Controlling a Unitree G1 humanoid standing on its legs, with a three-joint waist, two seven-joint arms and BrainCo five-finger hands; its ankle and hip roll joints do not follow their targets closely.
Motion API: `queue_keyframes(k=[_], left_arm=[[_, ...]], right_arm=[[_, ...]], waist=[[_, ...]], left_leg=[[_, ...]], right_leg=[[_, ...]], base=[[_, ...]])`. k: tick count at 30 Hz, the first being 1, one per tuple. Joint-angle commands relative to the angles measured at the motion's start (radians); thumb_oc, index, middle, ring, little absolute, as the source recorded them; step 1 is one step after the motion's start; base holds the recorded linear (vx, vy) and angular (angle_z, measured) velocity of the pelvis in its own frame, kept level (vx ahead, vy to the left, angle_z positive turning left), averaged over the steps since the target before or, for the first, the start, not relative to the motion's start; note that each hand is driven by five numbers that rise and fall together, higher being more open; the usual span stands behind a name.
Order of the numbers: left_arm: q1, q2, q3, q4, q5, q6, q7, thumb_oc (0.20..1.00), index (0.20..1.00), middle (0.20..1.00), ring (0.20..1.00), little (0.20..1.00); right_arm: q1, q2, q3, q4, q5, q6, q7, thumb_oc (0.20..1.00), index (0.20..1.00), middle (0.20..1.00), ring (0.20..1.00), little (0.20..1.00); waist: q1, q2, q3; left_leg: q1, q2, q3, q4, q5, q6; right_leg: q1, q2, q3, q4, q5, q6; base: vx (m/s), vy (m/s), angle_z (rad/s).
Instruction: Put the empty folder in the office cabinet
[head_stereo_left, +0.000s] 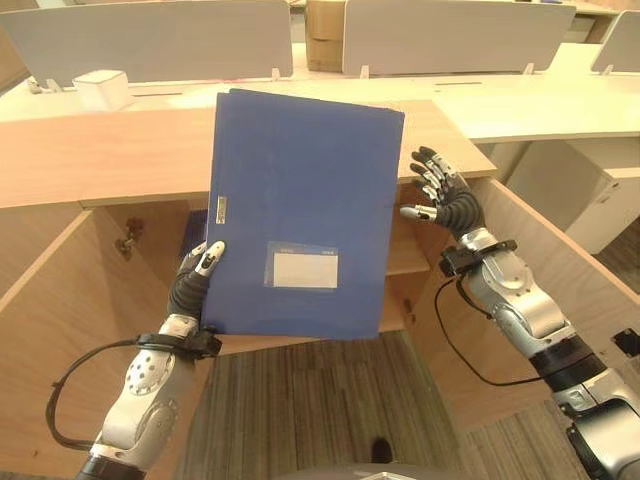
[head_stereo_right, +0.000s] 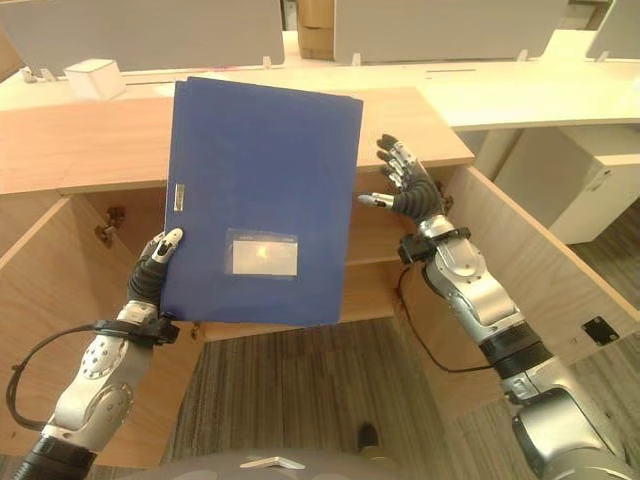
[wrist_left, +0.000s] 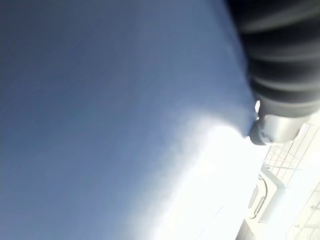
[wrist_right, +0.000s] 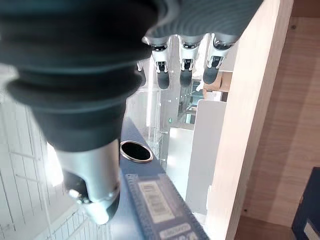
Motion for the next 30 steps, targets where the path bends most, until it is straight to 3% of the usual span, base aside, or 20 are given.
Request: queue_keyframes(k=[1,10,15,24,25,27,30], left_arm=[[-0.077,0.078,0.004,-0.06,-0.036,-0.064,-0.015,0.2,0.2,0.2,0.2,0.2],[-0.09,0.099,0.012,-0.056,-0.029,-0.082,-0.018,0.2,0.2,0.2,0.2,0.2],[-0.099,0.099,0.007,-0.059,-0.025,-0.086,-0.015,0.2,0.2,0.2,0.2,0.2],[-0.128,0.076,-0.013,-0.068,0.0,-0.085,0.012,0.2,0.2,0.2,0.2,0.2],[-0.142,0.061,-0.014,-0.073,0.012,-0.084,0.026,0.2,0.2,0.2,0.2,0.2],[-0.142,0.062,-0.013,-0.074,0.012,-0.084,0.026,0.2,0.2,0.2,0.2,0.2],[-0.158,0.043,-0.013,-0.086,0.028,-0.085,0.04,0.2,0.2,0.2,0.2,0.2]], right_arm=[[-0.061,-0.048,0.026,-0.081,0.141,-0.015,0.063,1.0,1.0,1.0,1.0,1.0],[-0.038,-0.169,0.089,-0.212,0.28,0.023,0.147,1.0,1.0,1.0,1.0,1.0],[-0.033,-0.181,0.119,-0.223,0.299,0.043,0.149,1.0,1.0,1.0,1.0,1.0],[-0.074,-0.014,0.154,-0.118,0.276,0.062,0.091,1.0,1.0,1.0,1.0,1.0],[-0.09,0.061,0.161,-0.064,0.263,0.067,0.064,1.0,1.0,1.0,1.0,1.0],[-0.091,0.062,0.161,-0.062,0.263,0.066,0.065,1.0,1.0,1.0,1.0,1.0],[-0.102,0.149,0.168,-0.001,0.235,0.073,0.037,1.0,1.0,1.0,1.0,1.0]], waist=[[0.004,-0.044,-0.042],[-0.004,-0.049,-0.043],[-0.006,-0.049,-0.044],[0.004,-0.044,-0.041],[0.01,-0.042,-0.039],[0.01,-0.043,-0.039],[0.017,-0.042,-0.038]], left_leg=[[0.022,0.015,-0.056,-0.009,-0.066,0.014],[0.019,0.017,-0.048,-0.009,-0.06,0.007],[0.017,0.018,-0.046,-0.009,-0.058,0.004],[0.017,0.019,-0.046,-0.009,-0.058,0.006],[0.016,0.02,-0.047,-0.009,-0.059,0.007],[0.017,0.02,-0.047,-0.009,-0.059,0.007],[0.016,0.017,-0.051,-0.009,-0.061,0.009]], right_leg=[[-0.076,-0.119,0.021,0.039,0.062,0.104],[-0.077,-0.119,0.023,0.038,0.062,0.107],[-0.077,-0.119,0.021,0.036,0.062,0.108],[-0.073,-0.12,0.021,0.036,0.06,0.105],[-0.071,-0.12,0.022,0.035,0.059,0.103],[-0.071,-0.12,0.022,0.035,0.059,0.103],[-0.069,-0.12,0.022,0.034,0.058,0.102]], base=[[0.0,-0.006,-0.04],[0.0,0.0,-0.01],[0.0,0.0,0.0],[0.0,0.0,0.0],[0.0,0.0,0.0],[0.0,0.0,0.0],[0.0,0.0,0.0]])
